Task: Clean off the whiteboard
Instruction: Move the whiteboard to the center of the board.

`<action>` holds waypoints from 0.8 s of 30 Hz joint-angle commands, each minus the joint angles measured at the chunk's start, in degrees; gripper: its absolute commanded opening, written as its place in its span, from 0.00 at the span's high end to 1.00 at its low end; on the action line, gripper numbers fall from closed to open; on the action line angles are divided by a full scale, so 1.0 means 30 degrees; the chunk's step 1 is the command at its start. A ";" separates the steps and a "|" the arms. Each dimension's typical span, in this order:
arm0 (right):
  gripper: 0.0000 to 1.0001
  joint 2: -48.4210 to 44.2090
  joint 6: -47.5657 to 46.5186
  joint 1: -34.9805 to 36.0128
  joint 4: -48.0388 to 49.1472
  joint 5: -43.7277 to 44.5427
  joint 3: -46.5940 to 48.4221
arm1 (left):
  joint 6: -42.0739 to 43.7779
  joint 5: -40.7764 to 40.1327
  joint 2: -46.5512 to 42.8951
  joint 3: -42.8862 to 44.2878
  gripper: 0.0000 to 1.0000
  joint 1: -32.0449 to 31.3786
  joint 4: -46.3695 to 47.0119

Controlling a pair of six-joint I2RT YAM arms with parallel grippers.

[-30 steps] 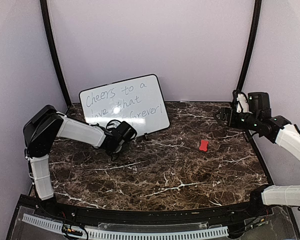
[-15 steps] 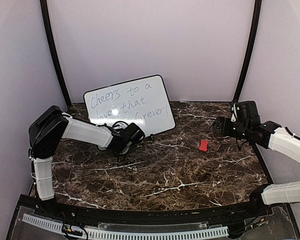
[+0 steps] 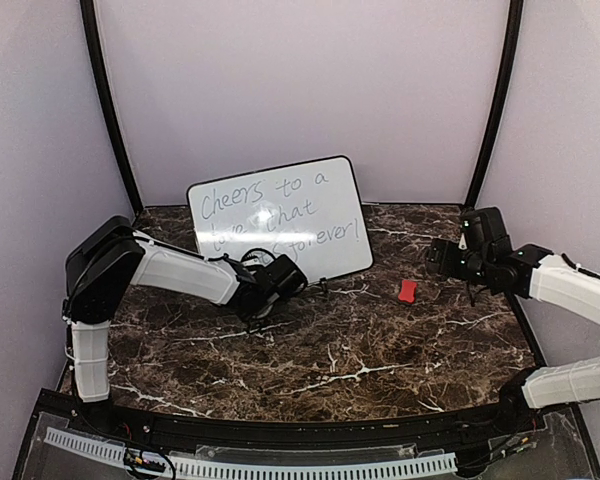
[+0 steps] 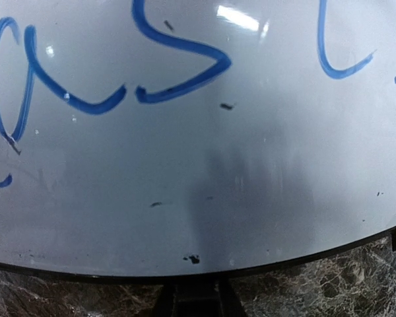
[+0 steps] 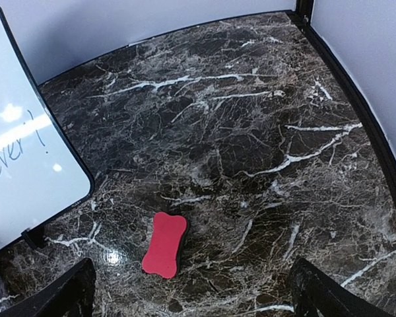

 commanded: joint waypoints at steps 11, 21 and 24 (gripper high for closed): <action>0.01 0.3955 0.1776 0.0895 0.1063 -0.1328 0.0368 | 0.0224 0.3765 0.0472 0.0673 0.63 -0.0479 0.0196; 0.08 0.6300 0.2484 0.1541 0.2035 -0.1446 0.0910 | 0.1651 0.4571 -0.1548 -0.0889 0.36 -0.0693 0.1028; 0.08 0.7043 0.2600 0.1622 0.2006 -0.0849 0.1181 | 0.2121 0.4498 -0.2263 -0.1313 0.31 -0.0922 0.1023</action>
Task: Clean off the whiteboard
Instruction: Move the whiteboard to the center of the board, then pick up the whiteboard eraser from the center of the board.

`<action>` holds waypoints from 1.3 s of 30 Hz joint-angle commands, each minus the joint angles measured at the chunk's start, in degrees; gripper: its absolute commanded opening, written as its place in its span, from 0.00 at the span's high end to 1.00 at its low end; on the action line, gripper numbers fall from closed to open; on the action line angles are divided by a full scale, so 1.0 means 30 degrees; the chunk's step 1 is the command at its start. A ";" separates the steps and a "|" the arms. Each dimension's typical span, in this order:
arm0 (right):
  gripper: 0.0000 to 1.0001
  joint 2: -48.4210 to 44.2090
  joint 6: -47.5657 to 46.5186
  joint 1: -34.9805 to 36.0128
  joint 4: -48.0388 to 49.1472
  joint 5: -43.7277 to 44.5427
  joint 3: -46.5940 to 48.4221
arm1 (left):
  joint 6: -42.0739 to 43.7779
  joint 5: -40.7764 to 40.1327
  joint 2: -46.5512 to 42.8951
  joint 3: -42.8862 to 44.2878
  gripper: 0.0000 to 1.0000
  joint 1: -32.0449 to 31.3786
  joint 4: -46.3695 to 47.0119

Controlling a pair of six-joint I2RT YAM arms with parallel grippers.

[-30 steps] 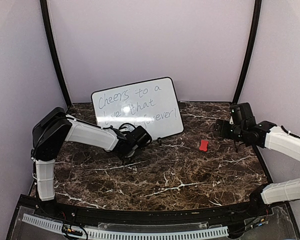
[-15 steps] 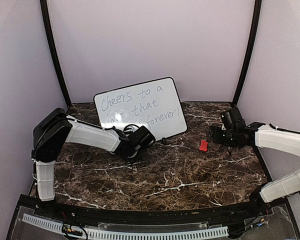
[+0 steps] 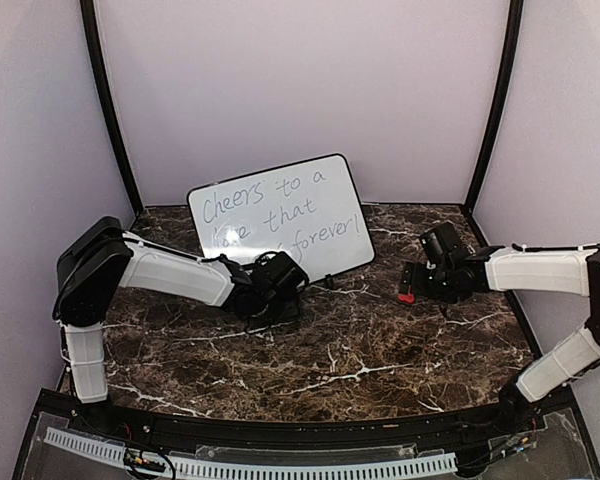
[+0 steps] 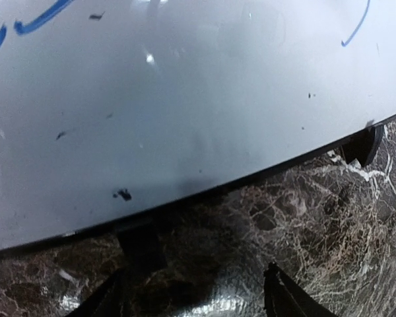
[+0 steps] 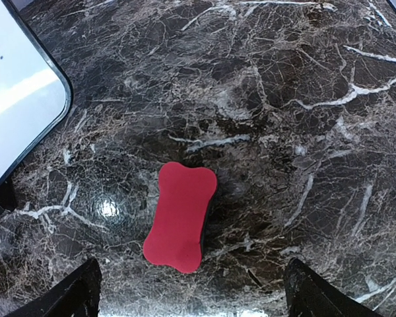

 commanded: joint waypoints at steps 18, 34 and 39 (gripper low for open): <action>0.24 0.4081 0.1911 0.1425 0.1486 0.4103 0.1907 | 0.1826 -0.1712 -0.4225 -0.1672 0.28 -0.1271 -0.1242; 0.37 0.5101 0.2431 0.1752 0.1554 0.4100 0.2379 | 0.1822 -0.1776 -0.4224 -0.1799 0.29 -0.1265 -0.1101; 0.38 0.5430 0.2567 0.1873 0.1612 0.4352 0.2547 | 0.1853 -0.1877 -0.4284 -0.1926 0.29 -0.1265 -0.1086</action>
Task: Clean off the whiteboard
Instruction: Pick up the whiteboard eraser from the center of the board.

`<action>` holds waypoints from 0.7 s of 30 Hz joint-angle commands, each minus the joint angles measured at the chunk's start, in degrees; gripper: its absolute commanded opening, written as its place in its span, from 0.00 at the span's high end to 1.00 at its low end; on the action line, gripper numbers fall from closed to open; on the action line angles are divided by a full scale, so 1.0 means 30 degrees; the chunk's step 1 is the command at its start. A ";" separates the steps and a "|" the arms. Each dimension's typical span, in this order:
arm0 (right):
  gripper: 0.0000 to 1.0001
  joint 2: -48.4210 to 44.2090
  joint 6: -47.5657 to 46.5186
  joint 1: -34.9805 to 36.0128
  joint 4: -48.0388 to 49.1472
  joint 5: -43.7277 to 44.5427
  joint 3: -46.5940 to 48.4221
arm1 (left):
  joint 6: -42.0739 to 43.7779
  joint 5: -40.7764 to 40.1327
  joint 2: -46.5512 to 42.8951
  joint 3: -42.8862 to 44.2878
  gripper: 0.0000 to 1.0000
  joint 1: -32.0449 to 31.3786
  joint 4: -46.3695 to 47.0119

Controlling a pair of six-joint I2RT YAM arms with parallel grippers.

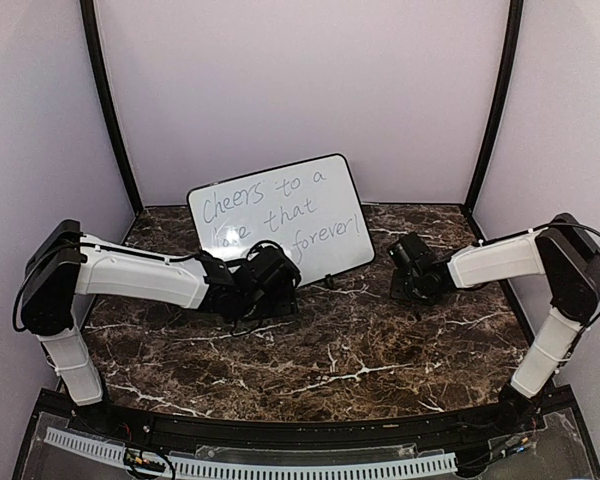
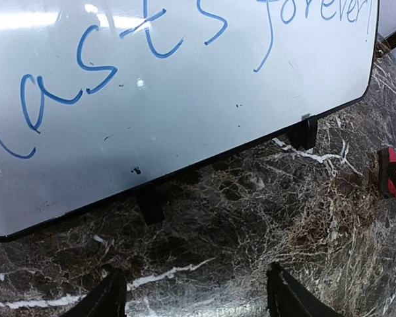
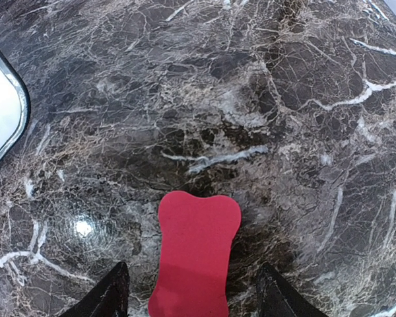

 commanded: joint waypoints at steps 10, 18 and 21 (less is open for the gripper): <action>0.46 0.0805 0.0627 0.0447 0.0401 0.1228 0.0597 | 0.0298 -0.0344 -0.0462 -0.0519 0.29 -0.0070 -0.0027; 0.58 0.1076 0.0485 0.0447 0.0493 0.1278 0.0744 | 0.0464 -0.0234 -0.0344 -0.0482 0.30 -0.0070 0.0188; 0.55 0.1192 0.0506 0.0449 0.0389 0.1358 0.0733 | 0.0480 -0.0239 -0.0343 -0.0432 0.30 -0.0077 0.0095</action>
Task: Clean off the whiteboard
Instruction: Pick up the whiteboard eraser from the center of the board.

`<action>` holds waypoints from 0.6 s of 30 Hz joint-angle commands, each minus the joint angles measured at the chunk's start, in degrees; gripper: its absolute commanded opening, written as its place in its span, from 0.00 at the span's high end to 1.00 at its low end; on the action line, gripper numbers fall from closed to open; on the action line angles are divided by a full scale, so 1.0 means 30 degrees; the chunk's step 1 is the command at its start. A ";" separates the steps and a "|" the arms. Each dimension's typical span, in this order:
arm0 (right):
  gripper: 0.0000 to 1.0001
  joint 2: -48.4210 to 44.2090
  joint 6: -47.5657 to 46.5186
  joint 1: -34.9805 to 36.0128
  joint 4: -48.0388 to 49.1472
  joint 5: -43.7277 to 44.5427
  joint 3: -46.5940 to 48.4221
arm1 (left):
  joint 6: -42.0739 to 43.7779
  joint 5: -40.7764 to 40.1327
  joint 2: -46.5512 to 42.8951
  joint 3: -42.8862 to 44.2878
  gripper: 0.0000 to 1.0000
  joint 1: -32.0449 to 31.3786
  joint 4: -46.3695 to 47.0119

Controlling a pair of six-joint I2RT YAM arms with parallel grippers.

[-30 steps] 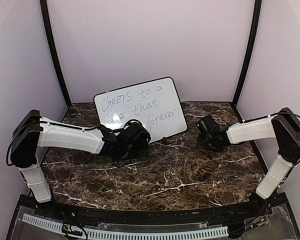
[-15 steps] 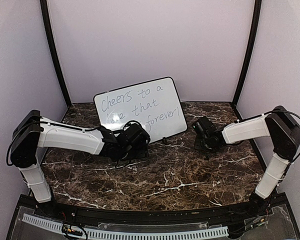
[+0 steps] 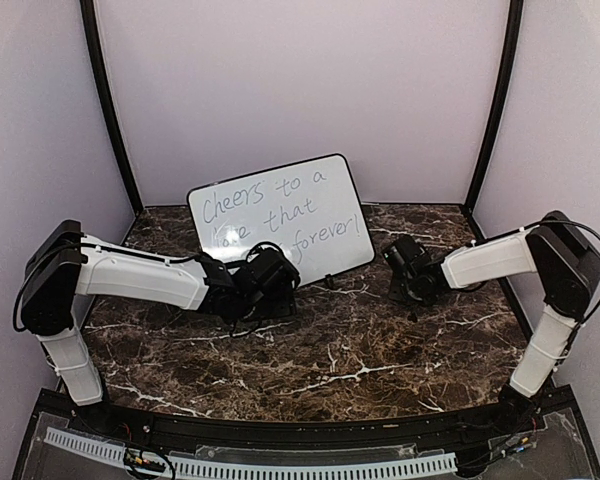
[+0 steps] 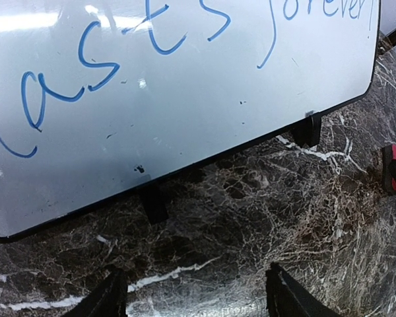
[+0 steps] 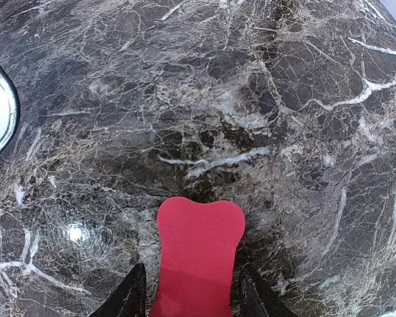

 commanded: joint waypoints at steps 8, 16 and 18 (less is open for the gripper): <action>0.55 0.0457 0.0026 0.0155 0.0412 0.0547 0.0364 | 0.0299 -0.0291 -0.0438 -0.0219 0.30 -0.0070 -0.0049; 0.66 0.0720 -0.0163 0.0155 0.0761 0.0506 0.0345 | 0.0358 -0.0307 -0.0354 -0.0199 0.30 -0.0071 0.0050; 0.68 0.0754 -0.0184 0.0155 0.0825 0.0494 0.0347 | 0.0358 -0.0305 -0.0312 -0.0236 0.30 -0.0070 0.0040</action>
